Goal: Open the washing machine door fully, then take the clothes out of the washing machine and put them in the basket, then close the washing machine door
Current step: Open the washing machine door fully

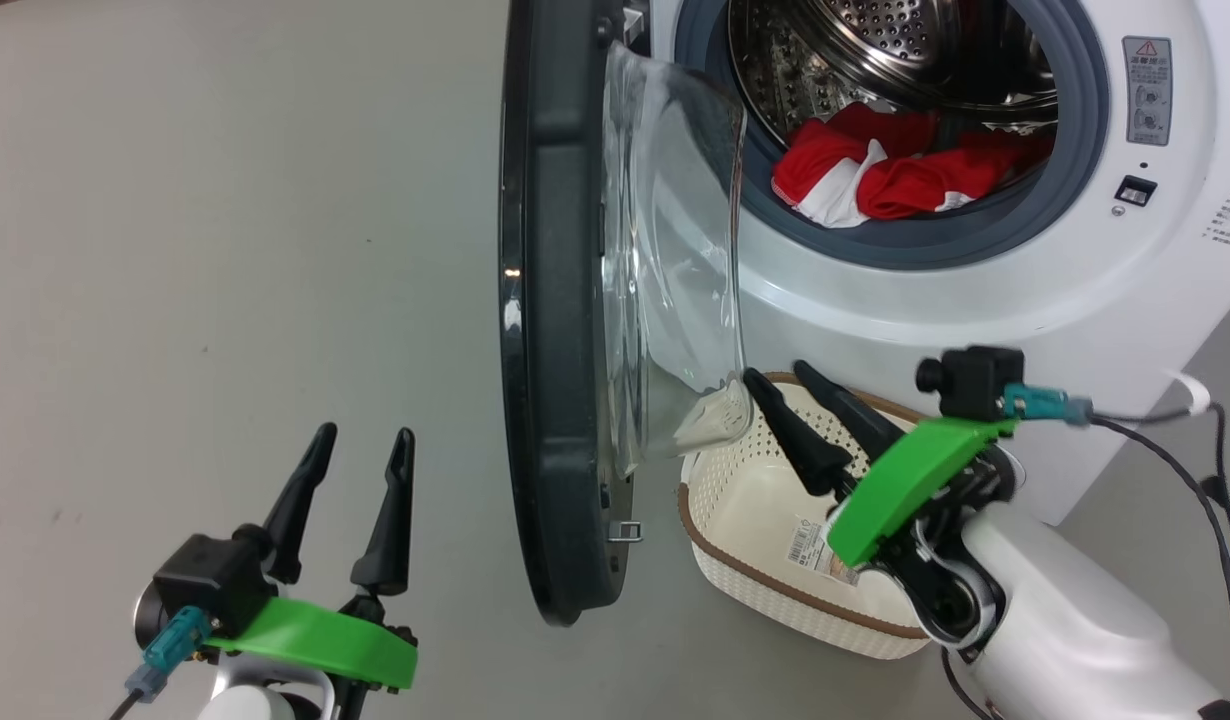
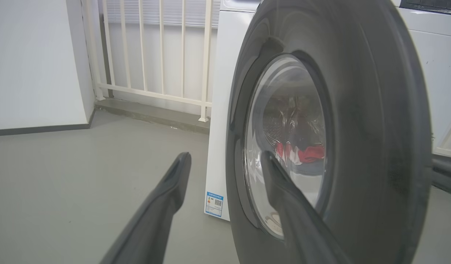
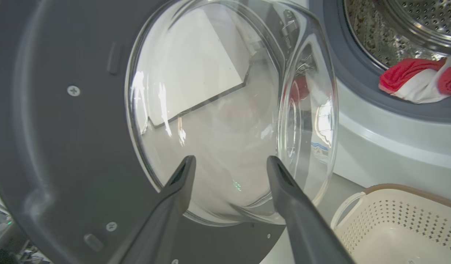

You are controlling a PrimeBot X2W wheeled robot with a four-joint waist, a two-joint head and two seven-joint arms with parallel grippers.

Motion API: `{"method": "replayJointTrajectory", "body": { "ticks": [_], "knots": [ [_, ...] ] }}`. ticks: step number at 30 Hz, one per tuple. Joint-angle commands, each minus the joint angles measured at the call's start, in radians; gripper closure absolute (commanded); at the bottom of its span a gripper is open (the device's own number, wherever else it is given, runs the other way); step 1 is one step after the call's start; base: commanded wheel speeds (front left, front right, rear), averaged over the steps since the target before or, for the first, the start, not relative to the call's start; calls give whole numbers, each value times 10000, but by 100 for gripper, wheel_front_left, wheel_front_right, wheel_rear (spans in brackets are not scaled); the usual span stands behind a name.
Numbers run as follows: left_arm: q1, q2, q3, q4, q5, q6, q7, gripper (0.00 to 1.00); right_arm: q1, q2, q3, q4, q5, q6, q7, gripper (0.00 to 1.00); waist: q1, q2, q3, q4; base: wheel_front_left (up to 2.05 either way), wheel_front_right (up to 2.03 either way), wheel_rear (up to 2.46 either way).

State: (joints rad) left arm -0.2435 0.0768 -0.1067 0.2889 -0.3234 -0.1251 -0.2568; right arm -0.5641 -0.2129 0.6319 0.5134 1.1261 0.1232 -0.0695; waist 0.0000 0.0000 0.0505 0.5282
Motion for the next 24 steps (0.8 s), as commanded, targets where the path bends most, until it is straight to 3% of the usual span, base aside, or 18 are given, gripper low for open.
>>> {"method": "replayJointTrajectory", "body": {
  "ticks": [1, 5, 7, 11, 12, 13, 14, 19, 24],
  "knots": [
    [-65, 194, 337, -208, 65, -56, -49, 0, 103, 99, 157, 239, -633, 75, -766, 0, 0, 0, -42, -21, 0, 0, 0],
    [-56, 187, 377, -266, 116, -56, -49, 0, 100, 328, -189, 1671, -2150, 75, -1847, 0, 0, 0, -106, -57, 0, 0, 0],
    [-46, 178, 418, -323, 142, -56, -49, 0, 90, 478, -1061, 1942, -3185, 75, -1909, 0, 0, 0, -102, -87, 0, 0, 0],
    [-29, 153, 455, -430, 170, -56, -49, 0, 830, 967, -3586, 1065, -5959, 75, -1918, 0, 0, 0, -80, -103, 0, 0, 0],
    [-29, 153, 455, -430, 170, -56, -49, 0, 830, 967, -3586, 1065, -5959, 75, -1918, 0, 0, 0, -80, -103, 0, 0, 0],
    [-25, 144, 471, -467, 180, -56, -49, 0, 1381, 1264, -4597, 457, -7181, 75, -1919, 0, 0, 0, -84, -94, 0, 0, 0],
    [-28, 141, 477, -480, 186, -56, -49, 0, 1643, 1393, -4997, 202, -7630, 75, -1920, 0, 0, 0, -91, -89, 0, 0, 0],
    [-40, 152, 500, -519, 219, -56, -49, 0, 2398, 1607, -5755, -648, -8673, 75, -1921, 0, 0, 0, -135, -82, 0, 0, 0],
    [-18, 149, 499, -581, 253, -56, -49, 0, 3122, 1623, -5797, -1478, -8504, 75, -1921, 0, 0, 0, -155, -70, 0, 0, 0]
  ]
}}
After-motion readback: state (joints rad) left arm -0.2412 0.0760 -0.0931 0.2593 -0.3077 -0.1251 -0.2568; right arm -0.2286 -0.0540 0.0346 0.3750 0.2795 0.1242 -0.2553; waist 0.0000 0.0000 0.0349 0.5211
